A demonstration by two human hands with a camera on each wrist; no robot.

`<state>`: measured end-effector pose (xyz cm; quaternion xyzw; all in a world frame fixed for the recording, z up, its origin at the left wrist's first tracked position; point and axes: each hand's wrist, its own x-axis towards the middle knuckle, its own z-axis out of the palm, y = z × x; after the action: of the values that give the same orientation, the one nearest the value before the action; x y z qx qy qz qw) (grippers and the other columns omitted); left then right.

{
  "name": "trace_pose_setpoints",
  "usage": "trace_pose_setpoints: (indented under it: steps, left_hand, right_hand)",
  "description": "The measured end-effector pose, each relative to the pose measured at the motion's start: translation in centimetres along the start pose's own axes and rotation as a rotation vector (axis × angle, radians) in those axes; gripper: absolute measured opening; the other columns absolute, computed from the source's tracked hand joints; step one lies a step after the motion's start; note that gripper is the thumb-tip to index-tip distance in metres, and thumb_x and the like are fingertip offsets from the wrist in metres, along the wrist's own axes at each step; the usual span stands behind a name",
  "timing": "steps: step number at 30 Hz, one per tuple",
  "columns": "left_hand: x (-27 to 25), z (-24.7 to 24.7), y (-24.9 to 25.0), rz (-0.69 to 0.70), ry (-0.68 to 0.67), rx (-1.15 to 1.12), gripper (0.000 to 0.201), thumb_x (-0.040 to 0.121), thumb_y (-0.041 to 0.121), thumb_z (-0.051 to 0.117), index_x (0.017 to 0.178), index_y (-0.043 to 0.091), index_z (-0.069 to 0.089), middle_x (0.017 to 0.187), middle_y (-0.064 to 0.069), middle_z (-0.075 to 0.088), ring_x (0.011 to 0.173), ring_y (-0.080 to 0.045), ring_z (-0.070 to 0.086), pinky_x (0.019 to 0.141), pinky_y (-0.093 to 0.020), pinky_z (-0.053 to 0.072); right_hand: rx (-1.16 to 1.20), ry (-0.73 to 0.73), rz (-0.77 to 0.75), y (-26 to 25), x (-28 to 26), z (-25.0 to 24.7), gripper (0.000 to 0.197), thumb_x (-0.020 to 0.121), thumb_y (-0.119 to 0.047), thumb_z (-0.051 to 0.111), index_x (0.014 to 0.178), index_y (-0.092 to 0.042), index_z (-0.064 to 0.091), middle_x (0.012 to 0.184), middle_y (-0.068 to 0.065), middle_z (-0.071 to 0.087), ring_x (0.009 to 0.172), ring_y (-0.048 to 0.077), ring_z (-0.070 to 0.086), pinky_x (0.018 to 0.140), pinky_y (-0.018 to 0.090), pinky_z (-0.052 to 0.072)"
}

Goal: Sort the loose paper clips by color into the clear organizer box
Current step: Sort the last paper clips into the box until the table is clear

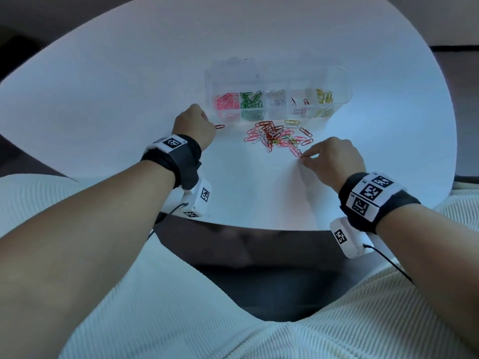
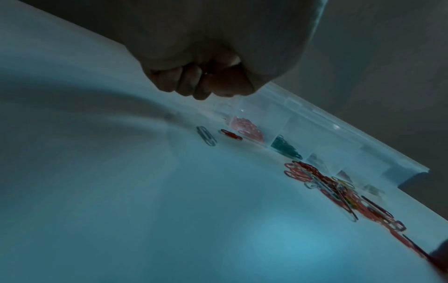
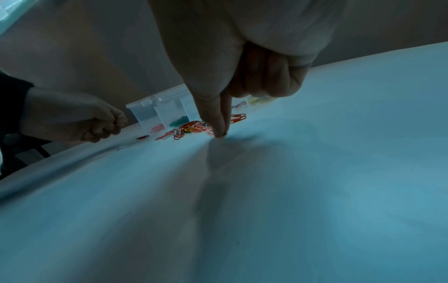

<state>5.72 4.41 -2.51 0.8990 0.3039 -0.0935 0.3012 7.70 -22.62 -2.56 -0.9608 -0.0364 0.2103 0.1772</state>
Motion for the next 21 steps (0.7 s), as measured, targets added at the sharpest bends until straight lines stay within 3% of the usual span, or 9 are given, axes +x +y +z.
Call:
trace_pose_setpoints:
  steps: [4,6,8,11,15,18,21]
  left_hand:
    - [0.1,0.4,-0.8,0.046,-0.042,-0.023,0.025,0.085,0.021,0.060,0.109,0.020,0.066,0.110,-0.003,0.066,0.100,-0.023,0.061,0.082,-0.025,0.046]
    - [0.0,0.6,-1.2,0.095,-0.040,-0.028,0.032,0.085,0.027,0.065,0.117,0.020,0.067,0.117,-0.003,0.066,0.107,-0.020,0.060,0.087,-0.020,0.042]
    - [0.1,0.7,-1.4,0.138,-0.044,-0.016,0.030,0.086,0.028,0.066,0.115,0.020,0.070,0.113,-0.003,0.068,0.104,-0.019,0.061,0.082,-0.017,0.041]
    - [0.2,0.7,-1.0,0.223,-0.078,0.128,0.022,0.089,0.026,0.061,0.104,0.017,0.074,0.102,-0.006,0.071,0.095,-0.024,0.062,0.074,-0.023,0.043]
    - [-0.3,1.1,-0.4,0.277,-0.093,0.286,0.015,0.087,0.022,0.058,0.093,0.014,0.069,0.098,-0.006,0.065,0.099,-0.026,0.056,0.077,-0.032,0.045]
    - [-1.0,1.4,0.0,0.233,-0.123,0.285,0.007,0.081,0.024,0.059,0.080,0.017,0.060,0.088,-0.002,0.058,0.088,-0.024,0.054,0.070,-0.029,0.041]
    - [-1.3,1.3,0.8,0.202,-0.156,0.182,0.007,0.077,0.022,0.065,0.076,0.016,0.062,0.086,-0.003,0.064,0.082,-0.023,0.059,0.068,-0.028,0.045]
  right_hand:
    - [-0.010,-0.028,0.008,-0.1,0.1,0.1,0.007,0.081,-0.033,0.074,0.082,-0.026,0.074,0.089,0.006,0.069,0.079,0.026,0.062,0.065,0.027,0.045]
    - [-0.004,0.000,0.008,0.1,0.1,0.1,0.011,0.080,-0.037,0.074,0.084,-0.027,0.072,0.090,0.003,0.067,0.081,0.025,0.062,0.068,0.029,0.049]
    - [-0.008,0.017,0.013,0.3,0.1,0.1,0.015,0.080,-0.040,0.074,0.088,-0.028,0.072,0.090,0.003,0.066,0.082,0.025,0.063,0.071,0.031,0.052]
    - [-0.017,-0.015,0.019,0.1,0.1,0.1,0.013,0.080,-0.039,0.074,0.086,-0.028,0.074,0.090,0.005,0.069,0.080,0.026,0.063,0.069,0.029,0.051]
    - [-0.004,-0.040,0.041,-0.4,0.0,0.3,0.006,0.080,-0.031,0.071,0.081,-0.025,0.072,0.082,0.004,0.064,0.076,0.024,0.060,0.064,0.026,0.045]
    - [0.029,-0.095,0.053,-0.3,-0.2,0.8,0.011,0.082,-0.030,0.065,0.080,-0.020,0.066,0.073,-0.002,0.058,0.075,0.023,0.058,0.059,0.027,0.042]
    - [0.216,-0.125,0.030,-0.2,-0.1,0.6,0.020,0.089,-0.025,0.052,0.082,-0.010,0.062,0.076,0.004,0.061,0.075,0.025,0.055,0.060,0.030,0.038]
